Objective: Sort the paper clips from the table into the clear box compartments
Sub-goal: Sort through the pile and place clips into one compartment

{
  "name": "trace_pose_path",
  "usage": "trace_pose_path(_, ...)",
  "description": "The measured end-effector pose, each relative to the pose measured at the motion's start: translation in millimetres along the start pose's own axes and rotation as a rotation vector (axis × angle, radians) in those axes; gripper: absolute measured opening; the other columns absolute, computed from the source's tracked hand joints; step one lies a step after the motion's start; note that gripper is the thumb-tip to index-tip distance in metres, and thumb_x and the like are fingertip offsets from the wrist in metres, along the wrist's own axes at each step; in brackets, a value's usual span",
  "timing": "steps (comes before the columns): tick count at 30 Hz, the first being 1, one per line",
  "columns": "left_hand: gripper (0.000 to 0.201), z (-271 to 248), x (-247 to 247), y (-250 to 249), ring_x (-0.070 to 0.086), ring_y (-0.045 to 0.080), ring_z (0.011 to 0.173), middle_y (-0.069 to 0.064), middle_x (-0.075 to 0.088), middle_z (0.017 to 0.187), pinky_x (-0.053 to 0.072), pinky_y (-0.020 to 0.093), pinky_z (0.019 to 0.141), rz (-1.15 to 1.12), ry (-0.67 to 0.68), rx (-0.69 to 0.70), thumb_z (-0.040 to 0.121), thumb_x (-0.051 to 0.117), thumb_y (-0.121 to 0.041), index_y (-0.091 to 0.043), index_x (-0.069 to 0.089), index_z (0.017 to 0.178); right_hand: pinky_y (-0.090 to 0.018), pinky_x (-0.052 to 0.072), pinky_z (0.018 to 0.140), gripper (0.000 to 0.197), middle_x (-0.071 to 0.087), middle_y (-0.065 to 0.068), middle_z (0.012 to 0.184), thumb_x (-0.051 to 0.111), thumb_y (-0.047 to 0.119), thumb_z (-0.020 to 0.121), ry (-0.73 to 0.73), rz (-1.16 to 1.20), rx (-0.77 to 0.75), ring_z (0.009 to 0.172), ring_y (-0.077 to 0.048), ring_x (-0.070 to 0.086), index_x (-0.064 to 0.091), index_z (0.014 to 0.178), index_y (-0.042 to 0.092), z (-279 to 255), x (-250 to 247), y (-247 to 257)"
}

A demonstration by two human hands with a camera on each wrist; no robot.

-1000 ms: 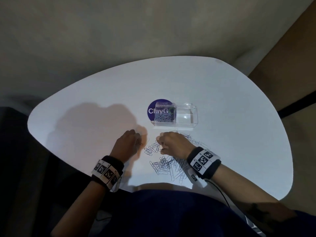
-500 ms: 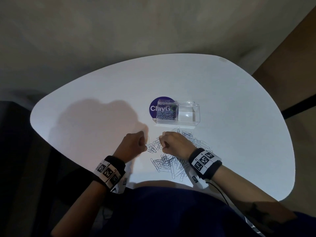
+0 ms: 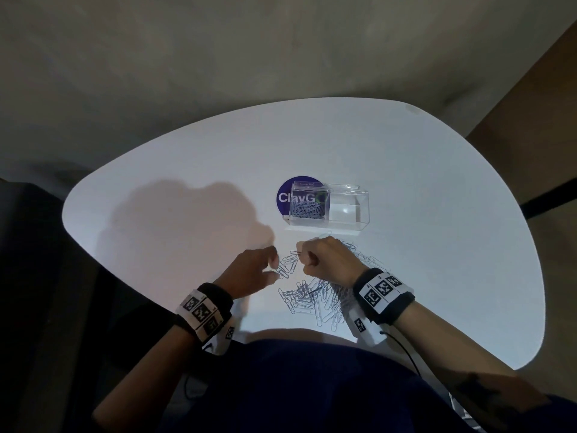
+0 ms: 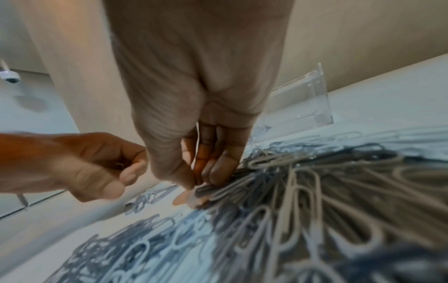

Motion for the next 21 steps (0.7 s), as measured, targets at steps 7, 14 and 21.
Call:
trace_pose_path(7,0.014,6.2,14.5,-20.9,0.060,0.013,0.084,-0.005,0.070,0.097,0.040,0.026,0.076,0.232,0.083,0.192,0.086,0.068,-0.024,-0.022,0.068,0.099,-0.007,0.039,0.060,0.014,0.057,0.016,0.065,0.066,0.004,0.085,-0.152,0.385,0.144,0.060,0.011,0.055,0.066,0.077,-0.007,-3.7,-28.6,-19.9)
trace_pose_path(14,0.009,7.8,22.0,-23.7,0.057,0.020,0.075,-0.003,0.065,0.089,0.044,0.033,0.068,0.262,0.059,0.229,0.089,0.053,-0.014,-0.019,0.057,0.083,-0.015,0.045,0.057,0.016,0.060,0.009,0.063,0.080,0.020,0.080,-0.163,0.417,0.159,0.053,-0.001,0.052,0.065,0.081,0.015,6.8,-17.2,-25.4)
trace_pose_path(21,0.008,11.7,1.9,-9.4,0.046,0.010,0.067,-0.001,0.056,0.074,0.038,0.025,0.066,-0.259,-0.028,0.092,0.083,0.056,-0.011,-0.009,0.053,0.077,-0.028,0.038,0.066,0.010,0.051,0.011,0.078,0.074,0.016,0.080,-0.096,-0.001,0.009,0.074,-0.013,0.049,0.066,0.083,0.021,12.4,-9.7,1.9)
Point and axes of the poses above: each hand's wrist, its own z-axis towards the middle knuckle, its own x-axis out of the palm, y = z × x, the point moved 10 cm from there along z, towards the middle knuckle
